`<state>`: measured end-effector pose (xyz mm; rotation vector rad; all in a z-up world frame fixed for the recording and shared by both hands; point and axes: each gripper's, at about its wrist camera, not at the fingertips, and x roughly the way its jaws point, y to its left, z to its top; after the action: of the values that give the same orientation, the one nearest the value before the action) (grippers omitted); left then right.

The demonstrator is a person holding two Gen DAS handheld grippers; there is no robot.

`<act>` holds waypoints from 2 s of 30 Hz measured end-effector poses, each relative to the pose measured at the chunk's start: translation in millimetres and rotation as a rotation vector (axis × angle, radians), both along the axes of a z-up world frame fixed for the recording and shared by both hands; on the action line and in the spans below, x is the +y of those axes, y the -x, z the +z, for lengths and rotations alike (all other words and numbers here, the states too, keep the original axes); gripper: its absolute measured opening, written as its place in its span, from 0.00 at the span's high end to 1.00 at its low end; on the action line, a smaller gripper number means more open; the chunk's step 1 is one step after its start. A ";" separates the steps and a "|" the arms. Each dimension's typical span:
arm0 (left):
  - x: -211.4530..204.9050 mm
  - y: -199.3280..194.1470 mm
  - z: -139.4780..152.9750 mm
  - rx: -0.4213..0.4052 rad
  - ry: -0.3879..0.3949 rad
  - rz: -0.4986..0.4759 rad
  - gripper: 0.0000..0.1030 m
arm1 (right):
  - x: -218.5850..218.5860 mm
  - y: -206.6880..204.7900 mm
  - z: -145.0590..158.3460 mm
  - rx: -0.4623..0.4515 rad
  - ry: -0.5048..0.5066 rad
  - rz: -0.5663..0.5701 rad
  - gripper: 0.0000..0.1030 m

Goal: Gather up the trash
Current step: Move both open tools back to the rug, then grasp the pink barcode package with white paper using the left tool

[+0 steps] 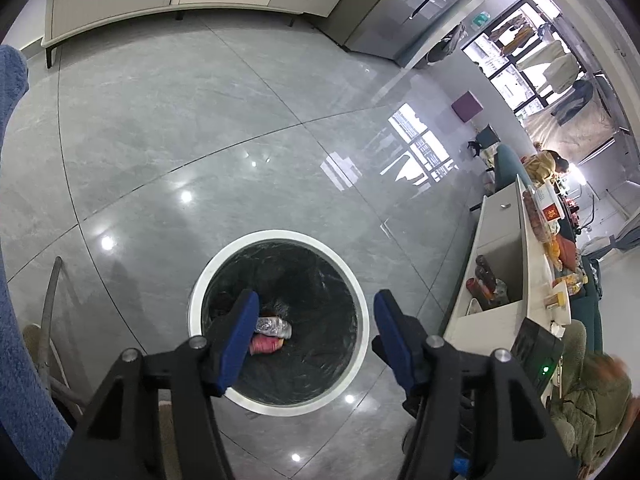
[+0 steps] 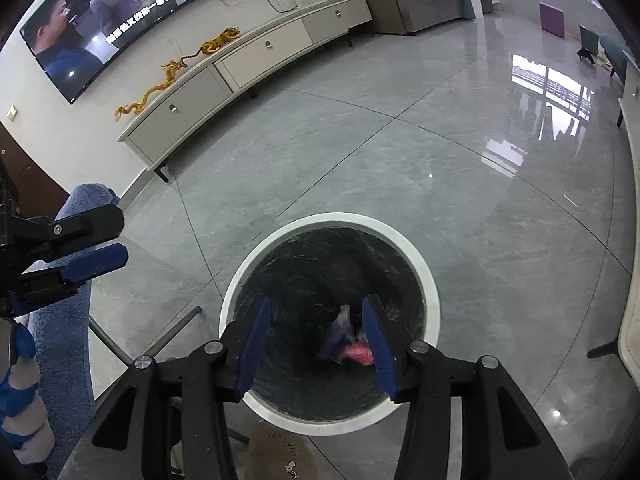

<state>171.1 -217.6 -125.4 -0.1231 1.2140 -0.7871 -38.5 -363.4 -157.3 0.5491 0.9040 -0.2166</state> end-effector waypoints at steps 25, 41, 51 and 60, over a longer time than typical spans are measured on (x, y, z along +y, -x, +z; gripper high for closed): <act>221.5 122.6 169.4 -0.490 0.016 0.240 0.36 | 74.1 76.1 169.7 -0.344 0.095 0.080 0.51; 455.7 186.0 162.4 -0.575 -0.085 0.558 0.22 | 182.2 69.9 238.5 -0.468 0.157 0.292 0.47; 443.1 203.4 98.1 -0.466 -0.114 0.521 0.22 | 233.2 46.4 227.9 -0.438 0.142 0.420 0.46; 407.3 190.9 69.9 -0.434 -0.195 0.432 0.22 | 260.4 26.1 202.3 -0.385 0.095 0.504 0.45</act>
<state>-19.8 189.7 -55.5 -0.0471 0.8034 -0.2917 -64.6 -103.0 45.0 0.2479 0.6263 0.2944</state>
